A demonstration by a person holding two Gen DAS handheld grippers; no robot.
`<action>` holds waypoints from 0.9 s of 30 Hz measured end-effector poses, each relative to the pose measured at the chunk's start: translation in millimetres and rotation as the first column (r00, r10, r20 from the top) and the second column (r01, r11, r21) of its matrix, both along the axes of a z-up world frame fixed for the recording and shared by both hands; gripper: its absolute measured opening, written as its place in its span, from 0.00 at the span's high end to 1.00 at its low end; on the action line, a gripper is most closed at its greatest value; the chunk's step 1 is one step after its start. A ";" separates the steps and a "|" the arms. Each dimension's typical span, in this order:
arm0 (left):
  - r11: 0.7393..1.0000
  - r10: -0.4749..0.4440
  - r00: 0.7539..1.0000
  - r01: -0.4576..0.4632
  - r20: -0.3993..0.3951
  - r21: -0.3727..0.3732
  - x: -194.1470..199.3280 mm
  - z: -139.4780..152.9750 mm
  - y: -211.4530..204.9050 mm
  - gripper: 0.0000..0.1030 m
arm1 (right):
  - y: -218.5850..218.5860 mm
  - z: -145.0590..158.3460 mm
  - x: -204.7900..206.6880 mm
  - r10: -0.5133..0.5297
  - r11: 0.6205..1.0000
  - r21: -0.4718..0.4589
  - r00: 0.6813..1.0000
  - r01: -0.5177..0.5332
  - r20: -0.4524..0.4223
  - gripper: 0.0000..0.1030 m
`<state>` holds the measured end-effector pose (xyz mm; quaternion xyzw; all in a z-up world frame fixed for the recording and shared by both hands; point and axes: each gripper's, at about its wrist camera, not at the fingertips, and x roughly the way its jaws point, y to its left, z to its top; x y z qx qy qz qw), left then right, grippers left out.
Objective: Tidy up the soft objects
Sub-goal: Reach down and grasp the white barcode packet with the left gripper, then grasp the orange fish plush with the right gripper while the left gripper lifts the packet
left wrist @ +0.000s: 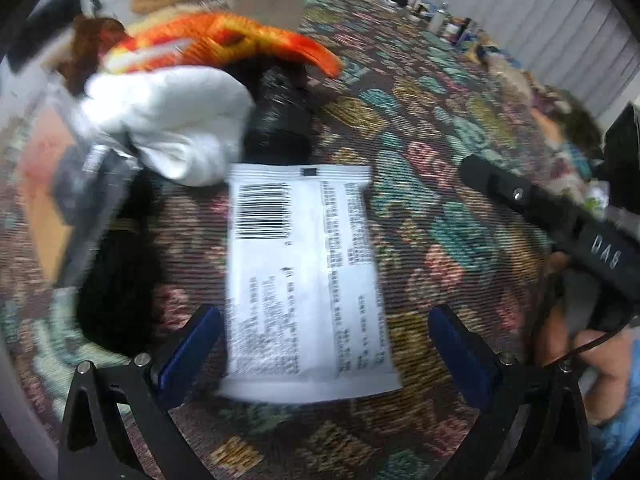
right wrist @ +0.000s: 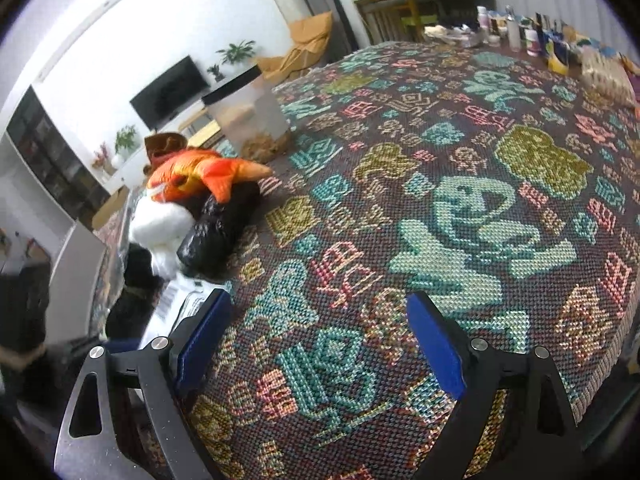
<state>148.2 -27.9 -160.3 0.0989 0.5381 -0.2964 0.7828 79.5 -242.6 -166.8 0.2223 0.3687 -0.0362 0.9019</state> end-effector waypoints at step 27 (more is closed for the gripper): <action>0.905 0.419 0.864 -0.424 0.278 -0.043 -72.7 -33.5 68.2 0.32 | 102.7 78.0 179.2 0.512 0.805 -0.277 0.850 -0.524 -0.121 0.11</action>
